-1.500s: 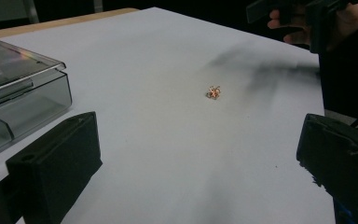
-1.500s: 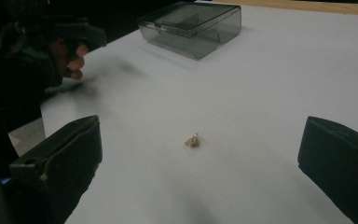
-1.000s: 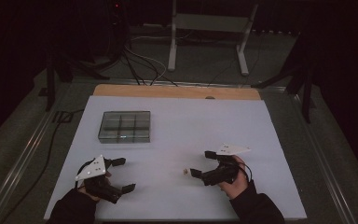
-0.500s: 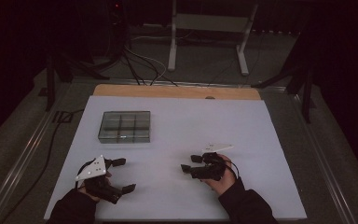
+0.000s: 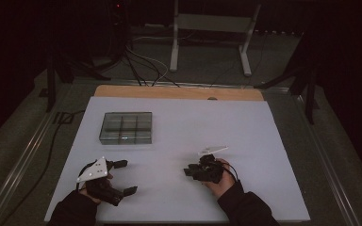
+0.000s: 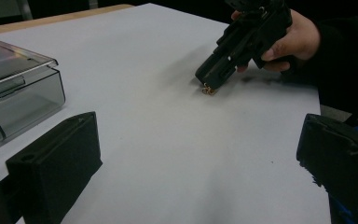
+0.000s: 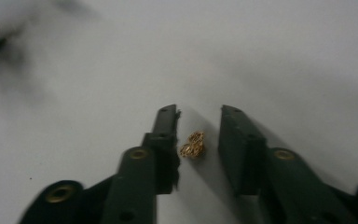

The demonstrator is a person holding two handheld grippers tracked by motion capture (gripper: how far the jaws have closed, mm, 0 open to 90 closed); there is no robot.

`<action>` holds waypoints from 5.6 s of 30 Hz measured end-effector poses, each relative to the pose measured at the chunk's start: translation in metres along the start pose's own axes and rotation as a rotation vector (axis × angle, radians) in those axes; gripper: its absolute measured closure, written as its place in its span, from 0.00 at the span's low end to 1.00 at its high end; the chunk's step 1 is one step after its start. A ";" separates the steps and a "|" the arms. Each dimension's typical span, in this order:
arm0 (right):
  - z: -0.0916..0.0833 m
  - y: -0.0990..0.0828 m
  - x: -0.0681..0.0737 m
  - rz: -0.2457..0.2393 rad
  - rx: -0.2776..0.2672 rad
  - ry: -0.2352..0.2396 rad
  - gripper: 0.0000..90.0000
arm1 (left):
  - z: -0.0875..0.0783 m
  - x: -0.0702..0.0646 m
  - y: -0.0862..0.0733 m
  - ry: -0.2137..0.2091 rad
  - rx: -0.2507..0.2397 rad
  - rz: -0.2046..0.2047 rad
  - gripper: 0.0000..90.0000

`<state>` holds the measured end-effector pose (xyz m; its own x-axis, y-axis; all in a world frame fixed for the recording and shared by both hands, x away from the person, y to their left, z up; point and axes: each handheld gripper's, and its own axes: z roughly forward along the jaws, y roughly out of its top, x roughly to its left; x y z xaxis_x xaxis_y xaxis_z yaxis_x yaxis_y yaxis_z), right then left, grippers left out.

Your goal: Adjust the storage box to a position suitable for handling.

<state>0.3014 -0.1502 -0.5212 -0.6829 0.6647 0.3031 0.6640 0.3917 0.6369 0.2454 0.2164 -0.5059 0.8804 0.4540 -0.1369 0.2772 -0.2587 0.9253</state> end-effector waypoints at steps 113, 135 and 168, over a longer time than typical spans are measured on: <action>-0.127 -0.061 -0.055 0.021 -0.391 -0.087 0.04 | -0.039 0.125 0.071 0.177 -0.032 -0.043 0.02; -0.128 -0.062 -0.055 0.005 -0.403 -0.073 0.04 | -0.035 0.195 0.050 0.491 0.053 -0.167 0.58; -0.131 -0.064 -0.060 0.016 -0.406 -0.084 0.04 | -0.003 0.239 0.015 0.483 0.325 -0.254 1.00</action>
<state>0.2601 -0.2981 -0.4875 -0.6348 0.7251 0.2670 0.4890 0.1095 0.8654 0.4587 0.3233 -0.5241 0.5204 0.8489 -0.0928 0.6236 -0.3036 0.7204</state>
